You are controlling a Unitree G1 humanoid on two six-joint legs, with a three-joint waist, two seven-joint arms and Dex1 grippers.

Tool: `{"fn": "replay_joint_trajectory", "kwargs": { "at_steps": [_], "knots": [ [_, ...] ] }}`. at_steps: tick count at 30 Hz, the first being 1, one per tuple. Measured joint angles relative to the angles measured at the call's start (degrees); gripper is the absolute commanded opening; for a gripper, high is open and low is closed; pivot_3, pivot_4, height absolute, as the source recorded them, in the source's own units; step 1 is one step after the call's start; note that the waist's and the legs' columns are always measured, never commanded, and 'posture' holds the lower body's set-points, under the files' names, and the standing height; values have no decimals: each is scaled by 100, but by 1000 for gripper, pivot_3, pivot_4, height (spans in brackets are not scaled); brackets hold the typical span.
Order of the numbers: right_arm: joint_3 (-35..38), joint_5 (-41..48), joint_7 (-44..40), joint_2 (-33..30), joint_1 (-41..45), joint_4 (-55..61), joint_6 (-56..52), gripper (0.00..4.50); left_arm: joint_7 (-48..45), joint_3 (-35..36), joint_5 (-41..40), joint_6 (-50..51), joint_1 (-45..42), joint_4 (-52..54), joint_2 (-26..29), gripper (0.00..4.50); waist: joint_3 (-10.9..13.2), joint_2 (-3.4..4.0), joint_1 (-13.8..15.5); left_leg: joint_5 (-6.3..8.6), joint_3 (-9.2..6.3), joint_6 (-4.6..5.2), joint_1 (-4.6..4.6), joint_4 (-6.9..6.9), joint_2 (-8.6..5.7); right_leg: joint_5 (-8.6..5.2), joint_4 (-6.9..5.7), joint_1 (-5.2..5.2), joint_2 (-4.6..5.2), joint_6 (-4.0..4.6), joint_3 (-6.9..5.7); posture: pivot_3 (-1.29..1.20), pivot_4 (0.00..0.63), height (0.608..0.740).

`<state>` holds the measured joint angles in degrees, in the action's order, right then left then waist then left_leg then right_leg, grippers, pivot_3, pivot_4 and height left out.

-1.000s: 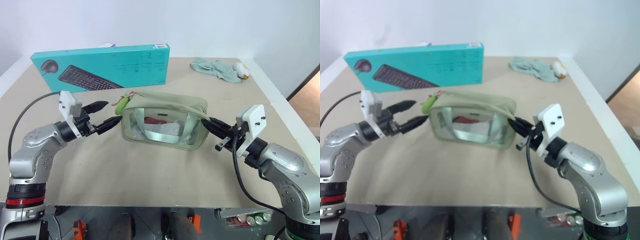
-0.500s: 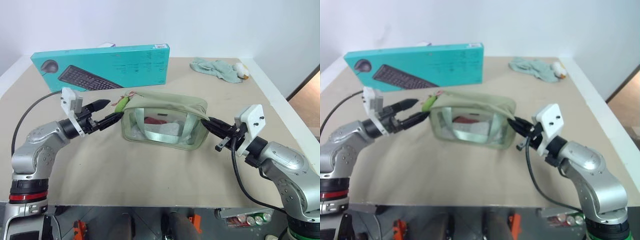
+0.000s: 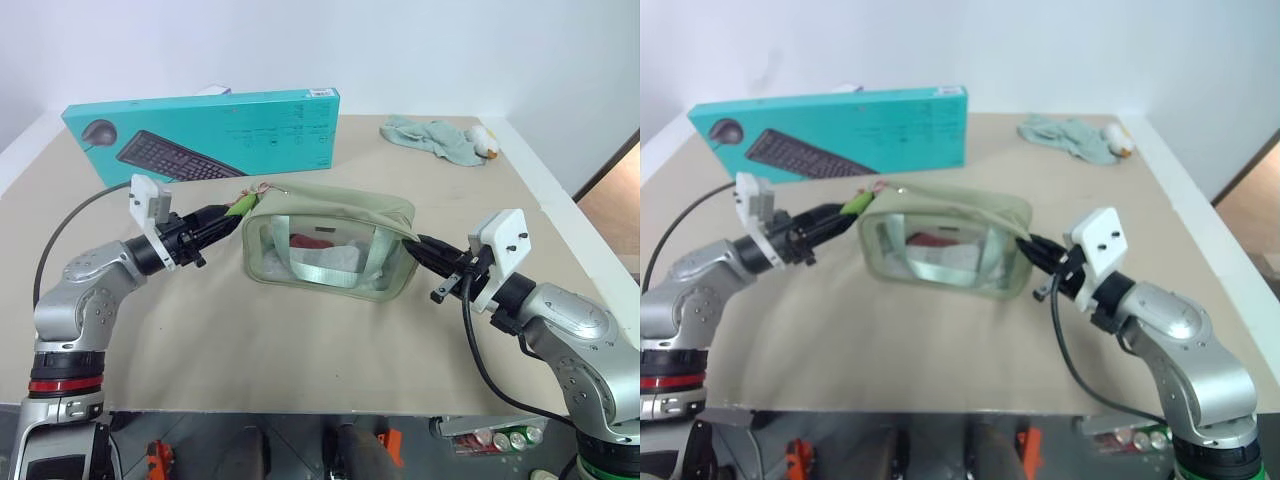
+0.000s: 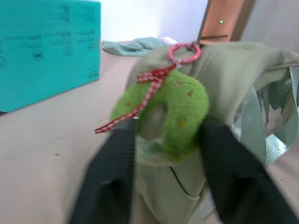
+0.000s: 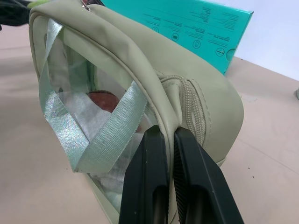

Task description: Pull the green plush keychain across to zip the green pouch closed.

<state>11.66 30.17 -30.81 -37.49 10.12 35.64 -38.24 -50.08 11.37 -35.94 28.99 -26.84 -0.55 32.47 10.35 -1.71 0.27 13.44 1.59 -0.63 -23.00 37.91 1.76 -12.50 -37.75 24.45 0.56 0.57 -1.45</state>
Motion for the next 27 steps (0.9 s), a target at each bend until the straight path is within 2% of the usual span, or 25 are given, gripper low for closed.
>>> {"fn": "replay_joint_trajectory", "kwargs": {
  "at_steps": [2, 10, 16, 18, 23, 27],
  "knots": [
    [-4, -2, 1, -6, 0, 1, -1, 0, -3, -22, 43, -47, -1, -5, -8, 26, 0, 0, 0, 0, 0, 0, 0, 0, 0, 0, 0, 0, 0, 0, -1, 0, 150, 740],
    [-20, -21, 16, -30, -1, 4, -3, 0, -7, -40, 302, -503, -202, -289, -184, 26, 0, -1, 2, 0, 0, 0, 0, 3, -1, 1, 0, -2, 0, 0, -2, 0, 150, 740],
    [-15, -20, -17, -116, -4, 7, -2, 0, -209, 4, -41, -251, -1388, -82, 49, 26, 5, -22, 7, 0, -4, 0, -17, 21, 0, 2, 0, -4, -11, 2, -5, 0, 150, 740],
    [-18, -19, -39, -121, -3, 6, 1, 0, -344, -105, -139, -143, -1594, 155, 38, 26, 3, -19, -8, 2, 1, 1, -6, 17, -3, 2, 0, -4, -10, 0, 15, 0, 150, 740],
    [-87, -62, -58, -130, 133, -100, 4, 0, -904, -887, -229, 146, -1628, 461, -43, 26, 4, -21, -10, 2, 1, 1, -6, 19, -2, 5, 0, -3, -14, -4, 16, 0, 150, 740],
    [-133, -82, -62, -131, 160, -110, 4, 0, -1231, -1216, -16, 56, -1630, 450, -36, 26, 4, -20, -9, 2, 0, 1, -5, 18, 1, 5, 0, -3, -24, 0, 11, 0, 150, 740]
  ]
}}
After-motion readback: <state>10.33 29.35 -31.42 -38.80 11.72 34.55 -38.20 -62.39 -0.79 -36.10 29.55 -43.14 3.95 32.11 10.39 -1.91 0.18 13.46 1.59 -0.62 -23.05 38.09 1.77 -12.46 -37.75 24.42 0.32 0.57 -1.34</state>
